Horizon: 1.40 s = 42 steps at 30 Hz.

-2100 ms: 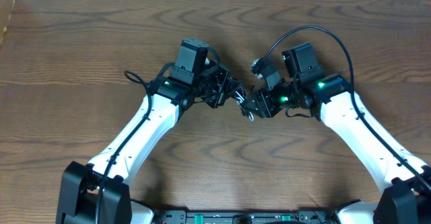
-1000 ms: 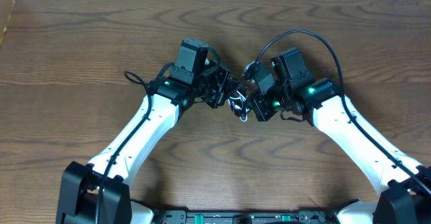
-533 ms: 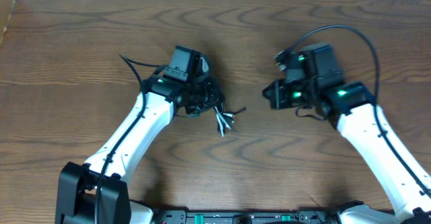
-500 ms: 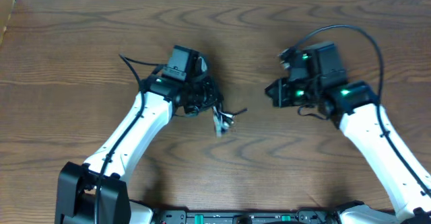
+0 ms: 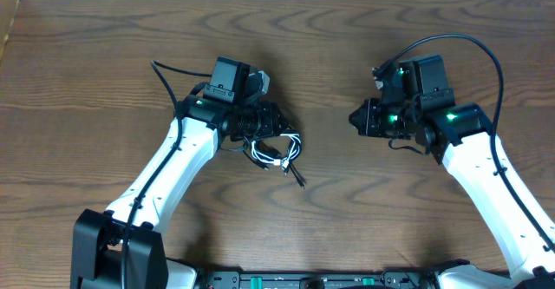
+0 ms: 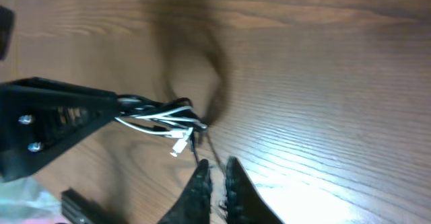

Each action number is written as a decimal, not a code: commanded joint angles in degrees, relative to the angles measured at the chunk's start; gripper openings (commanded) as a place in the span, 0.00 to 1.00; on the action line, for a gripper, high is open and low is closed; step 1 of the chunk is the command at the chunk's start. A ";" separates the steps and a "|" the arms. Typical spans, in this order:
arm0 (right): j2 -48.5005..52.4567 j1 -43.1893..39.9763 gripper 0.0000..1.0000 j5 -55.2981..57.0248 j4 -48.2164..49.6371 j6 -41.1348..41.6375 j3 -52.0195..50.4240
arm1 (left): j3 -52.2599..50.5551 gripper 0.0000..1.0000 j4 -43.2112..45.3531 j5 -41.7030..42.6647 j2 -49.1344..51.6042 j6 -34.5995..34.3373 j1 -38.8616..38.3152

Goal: Untangle cables

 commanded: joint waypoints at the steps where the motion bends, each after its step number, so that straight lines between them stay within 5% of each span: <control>1: -0.31 0.17 0.11 3.39 -0.92 -0.74 0.13 | 0.26 0.50 -0.85 -2.82 -0.63 2.27 0.09; 12: -0.26 0.15 0.40 7.28 -2.84 -2.82 0.11 | 0.24 0.71 -1.55 -13.51 -0.63 1.75 0.09; 23: -0.26 0.17 0.55 7.87 -2.91 -2.82 0.11 | 0.09 0.73 -7.26 -22.27 -0.35 -7.48 0.09; 31: -0.26 0.17 0.55 7.89 -3.02 -2.84 0.11 | -3.54 0.53 -9.75 -22.71 2.80 -15.28 -0.28; 42: -0.24 0.17 0.56 7.85 -3.74 -4.15 0.11 | -3.98 0.43 -12.11 -22.62 7.17 -19.10 -3.56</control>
